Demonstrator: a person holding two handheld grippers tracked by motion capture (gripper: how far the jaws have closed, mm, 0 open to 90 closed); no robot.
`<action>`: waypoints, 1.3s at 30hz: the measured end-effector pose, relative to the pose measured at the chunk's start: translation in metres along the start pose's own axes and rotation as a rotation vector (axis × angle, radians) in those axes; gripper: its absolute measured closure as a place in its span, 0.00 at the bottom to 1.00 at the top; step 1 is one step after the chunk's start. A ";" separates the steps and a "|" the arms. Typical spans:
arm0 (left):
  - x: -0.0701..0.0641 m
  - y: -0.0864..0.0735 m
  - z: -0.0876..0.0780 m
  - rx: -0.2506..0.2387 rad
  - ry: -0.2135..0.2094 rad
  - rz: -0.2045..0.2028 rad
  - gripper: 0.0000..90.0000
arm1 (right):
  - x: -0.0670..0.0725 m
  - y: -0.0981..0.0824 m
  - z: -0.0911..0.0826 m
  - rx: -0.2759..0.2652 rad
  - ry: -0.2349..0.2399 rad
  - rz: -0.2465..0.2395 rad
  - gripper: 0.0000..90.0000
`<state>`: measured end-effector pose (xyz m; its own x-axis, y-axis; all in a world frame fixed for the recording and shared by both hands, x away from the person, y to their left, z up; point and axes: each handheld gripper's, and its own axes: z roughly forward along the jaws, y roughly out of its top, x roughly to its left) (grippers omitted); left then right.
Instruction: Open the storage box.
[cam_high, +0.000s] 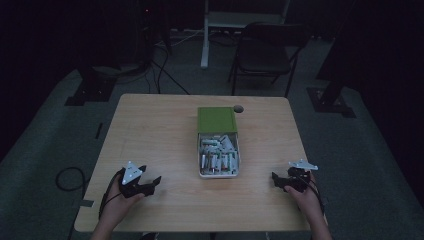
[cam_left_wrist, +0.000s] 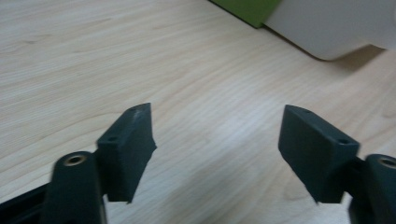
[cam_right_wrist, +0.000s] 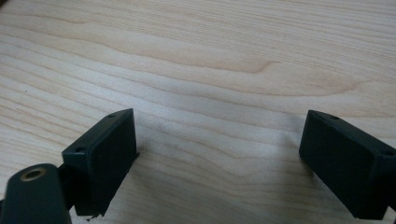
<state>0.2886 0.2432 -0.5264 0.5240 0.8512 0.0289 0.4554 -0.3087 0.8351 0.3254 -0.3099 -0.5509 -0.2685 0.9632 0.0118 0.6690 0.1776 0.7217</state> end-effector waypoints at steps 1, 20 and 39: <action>0.001 -0.001 0.000 -0.005 0.009 -0.005 0.19 | 0.000 0.000 0.000 0.000 0.000 0.000 0.12; 0.025 -0.015 0.006 0.084 0.074 -0.109 0.11 | 0.000 0.000 0.000 0.000 -0.001 0.001 0.12; 0.032 -0.015 0.014 0.218 0.145 -0.140 0.10 | 0.000 0.000 0.000 0.001 0.000 0.001 0.12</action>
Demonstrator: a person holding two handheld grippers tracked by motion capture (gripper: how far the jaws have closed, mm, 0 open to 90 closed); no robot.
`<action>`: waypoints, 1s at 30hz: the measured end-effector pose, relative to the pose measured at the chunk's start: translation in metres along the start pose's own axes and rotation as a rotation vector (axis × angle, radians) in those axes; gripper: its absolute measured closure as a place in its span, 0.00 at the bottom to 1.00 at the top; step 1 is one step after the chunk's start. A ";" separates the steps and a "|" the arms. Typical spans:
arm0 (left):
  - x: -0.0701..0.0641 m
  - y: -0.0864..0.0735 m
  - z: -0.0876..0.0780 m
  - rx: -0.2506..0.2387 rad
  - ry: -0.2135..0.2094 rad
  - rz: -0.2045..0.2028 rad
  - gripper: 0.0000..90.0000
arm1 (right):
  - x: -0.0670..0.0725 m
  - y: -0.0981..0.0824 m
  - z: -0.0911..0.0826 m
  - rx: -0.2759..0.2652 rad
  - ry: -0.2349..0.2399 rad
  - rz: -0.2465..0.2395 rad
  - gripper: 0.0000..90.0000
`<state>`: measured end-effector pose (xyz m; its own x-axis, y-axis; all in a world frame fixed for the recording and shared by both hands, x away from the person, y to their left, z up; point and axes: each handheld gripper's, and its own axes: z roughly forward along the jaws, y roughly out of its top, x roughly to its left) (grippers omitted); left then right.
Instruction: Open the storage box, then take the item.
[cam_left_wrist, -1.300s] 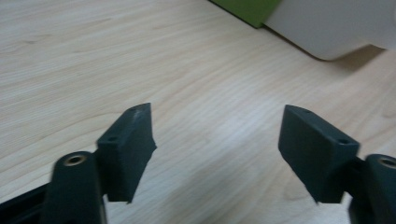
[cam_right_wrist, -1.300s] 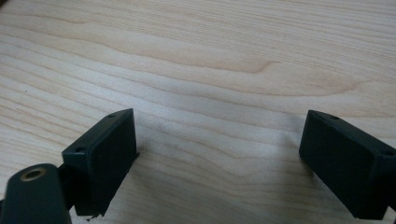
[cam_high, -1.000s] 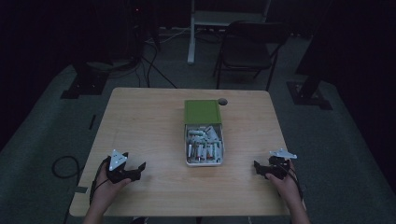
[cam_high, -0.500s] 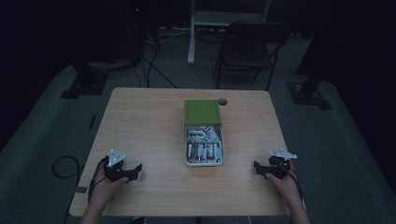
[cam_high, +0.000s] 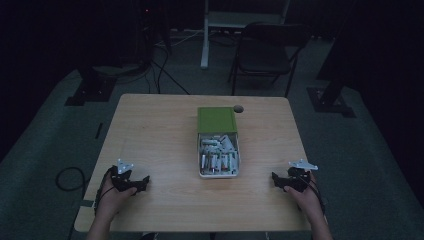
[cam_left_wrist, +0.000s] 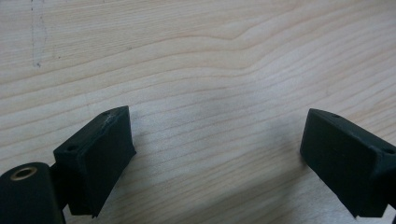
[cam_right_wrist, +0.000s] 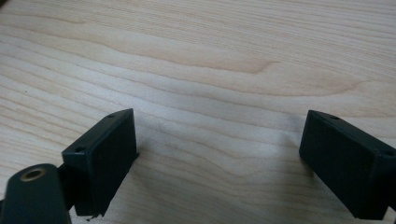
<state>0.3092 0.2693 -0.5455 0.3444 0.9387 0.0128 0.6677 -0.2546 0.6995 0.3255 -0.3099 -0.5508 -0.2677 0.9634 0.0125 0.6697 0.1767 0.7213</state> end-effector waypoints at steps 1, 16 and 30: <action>0.000 0.000 0.000 0.000 0.001 -0.001 0.10 | 0.000 0.000 0.000 0.000 0.000 0.000 0.12; -0.005 -0.001 -0.001 0.002 0.048 -0.049 0.09 | 0.000 0.000 0.000 0.000 -0.001 0.001 0.12; -0.006 -0.001 0.000 0.014 0.067 -0.070 0.04 | 0.002 0.000 -0.002 0.011 -0.018 0.020 0.15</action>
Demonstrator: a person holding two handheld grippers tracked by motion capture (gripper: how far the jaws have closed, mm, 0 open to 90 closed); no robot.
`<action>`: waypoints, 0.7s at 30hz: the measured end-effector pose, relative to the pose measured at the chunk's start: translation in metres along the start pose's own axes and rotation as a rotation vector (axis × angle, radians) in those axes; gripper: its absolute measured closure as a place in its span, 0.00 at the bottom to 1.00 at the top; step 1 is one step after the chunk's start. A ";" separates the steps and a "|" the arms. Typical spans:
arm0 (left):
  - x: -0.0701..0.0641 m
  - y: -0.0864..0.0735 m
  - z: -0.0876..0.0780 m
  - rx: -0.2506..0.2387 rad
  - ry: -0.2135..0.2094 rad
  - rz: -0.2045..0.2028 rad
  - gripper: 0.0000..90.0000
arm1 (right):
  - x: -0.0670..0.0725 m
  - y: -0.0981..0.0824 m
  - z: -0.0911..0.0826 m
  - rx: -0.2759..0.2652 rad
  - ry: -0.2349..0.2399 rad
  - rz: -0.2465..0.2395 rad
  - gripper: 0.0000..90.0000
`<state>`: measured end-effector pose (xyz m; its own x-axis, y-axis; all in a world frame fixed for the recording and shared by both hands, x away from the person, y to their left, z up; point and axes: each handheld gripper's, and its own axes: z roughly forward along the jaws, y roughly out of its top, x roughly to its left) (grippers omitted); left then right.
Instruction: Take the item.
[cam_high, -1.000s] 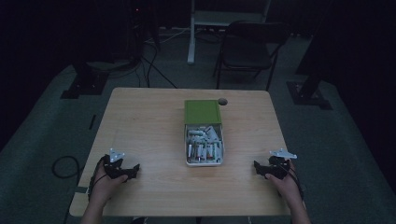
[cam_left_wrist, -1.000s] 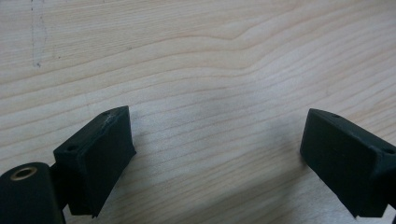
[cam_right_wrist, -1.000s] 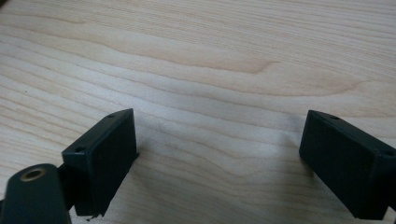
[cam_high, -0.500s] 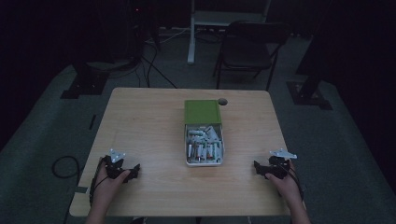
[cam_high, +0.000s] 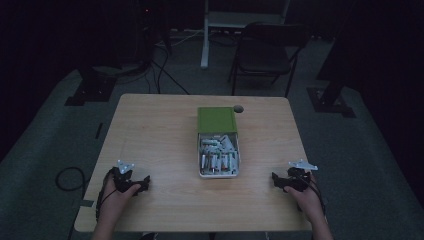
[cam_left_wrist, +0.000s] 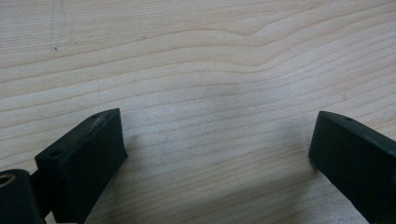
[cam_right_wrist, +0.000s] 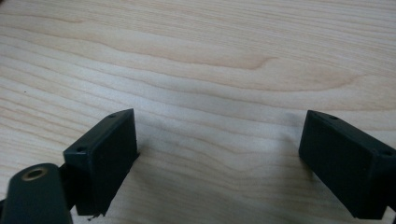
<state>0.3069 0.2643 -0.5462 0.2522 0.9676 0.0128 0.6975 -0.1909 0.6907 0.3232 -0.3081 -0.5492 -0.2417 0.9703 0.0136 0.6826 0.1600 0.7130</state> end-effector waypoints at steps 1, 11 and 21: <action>0.000 0.000 0.000 0.000 0.000 0.000 0.04 | 0.000 0.000 0.000 0.000 -0.001 0.004 0.15; 0.000 0.000 0.000 0.003 0.000 0.002 0.04 | 0.004 0.003 -0.009 0.003 0.020 0.013 0.15; 0.000 0.000 0.000 0.003 0.000 0.002 0.04 | 0.016 0.022 -0.031 -0.056 0.039 -0.016 0.16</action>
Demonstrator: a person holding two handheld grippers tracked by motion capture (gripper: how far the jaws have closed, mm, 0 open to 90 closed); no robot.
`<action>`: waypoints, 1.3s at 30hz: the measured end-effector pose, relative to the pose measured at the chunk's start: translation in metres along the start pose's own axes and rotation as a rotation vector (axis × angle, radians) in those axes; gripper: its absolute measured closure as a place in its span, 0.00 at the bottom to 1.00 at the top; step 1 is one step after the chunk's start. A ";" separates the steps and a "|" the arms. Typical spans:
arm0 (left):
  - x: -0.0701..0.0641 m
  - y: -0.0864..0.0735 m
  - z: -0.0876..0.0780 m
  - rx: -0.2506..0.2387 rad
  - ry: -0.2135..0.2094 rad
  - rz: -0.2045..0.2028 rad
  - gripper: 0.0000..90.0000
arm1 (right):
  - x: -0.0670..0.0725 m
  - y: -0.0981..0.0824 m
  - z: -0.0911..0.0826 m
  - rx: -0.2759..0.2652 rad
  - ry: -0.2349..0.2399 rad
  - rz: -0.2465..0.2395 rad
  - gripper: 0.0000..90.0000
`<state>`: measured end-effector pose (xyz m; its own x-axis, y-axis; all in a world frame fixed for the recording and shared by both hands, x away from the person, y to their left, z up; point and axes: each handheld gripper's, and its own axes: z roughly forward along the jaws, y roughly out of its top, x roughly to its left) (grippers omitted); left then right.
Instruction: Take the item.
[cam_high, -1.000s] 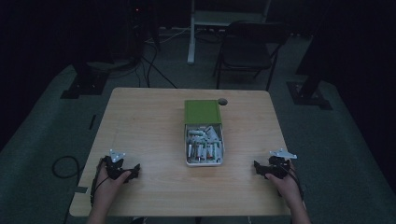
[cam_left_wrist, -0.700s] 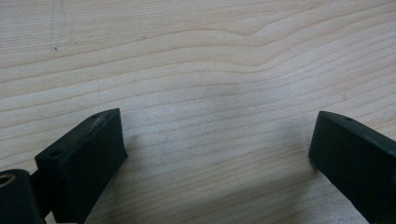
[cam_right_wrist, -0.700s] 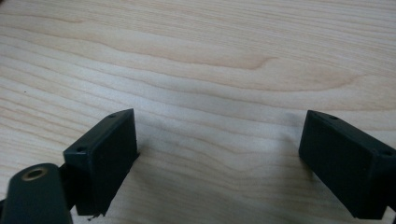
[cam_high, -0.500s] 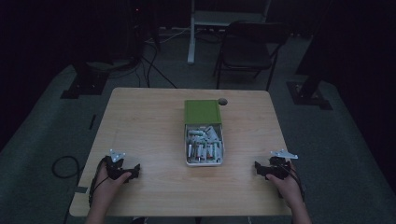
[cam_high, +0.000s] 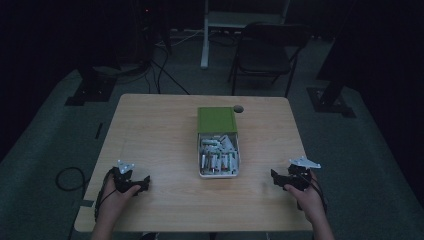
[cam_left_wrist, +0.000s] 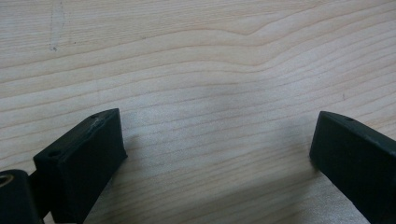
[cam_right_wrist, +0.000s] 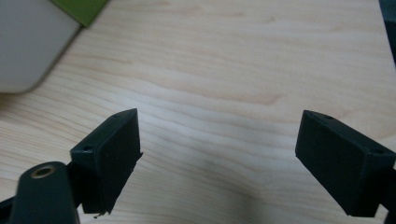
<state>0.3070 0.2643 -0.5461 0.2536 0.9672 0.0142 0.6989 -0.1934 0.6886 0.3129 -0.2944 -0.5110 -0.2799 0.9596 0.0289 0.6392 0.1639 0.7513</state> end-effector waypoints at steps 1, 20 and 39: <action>0.000 0.000 0.000 0.000 0.000 -0.001 0.04 | 0.001 0.002 -0.001 -0.006 0.001 -0.001 0.16; 0.000 0.000 0.000 0.001 0.000 0.001 0.04 | 0.042 0.043 -0.032 -0.101 0.077 -0.069 0.27; 0.000 0.000 0.000 0.002 0.000 0.001 0.04 | 0.091 0.063 -0.035 -0.128 0.188 -0.153 0.30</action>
<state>0.3070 0.2643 -0.5460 0.2544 0.9670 0.0143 0.6998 -0.1943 0.6874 0.3028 -0.2048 -0.4379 -0.5021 0.8645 0.0221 0.4874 0.2617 0.8331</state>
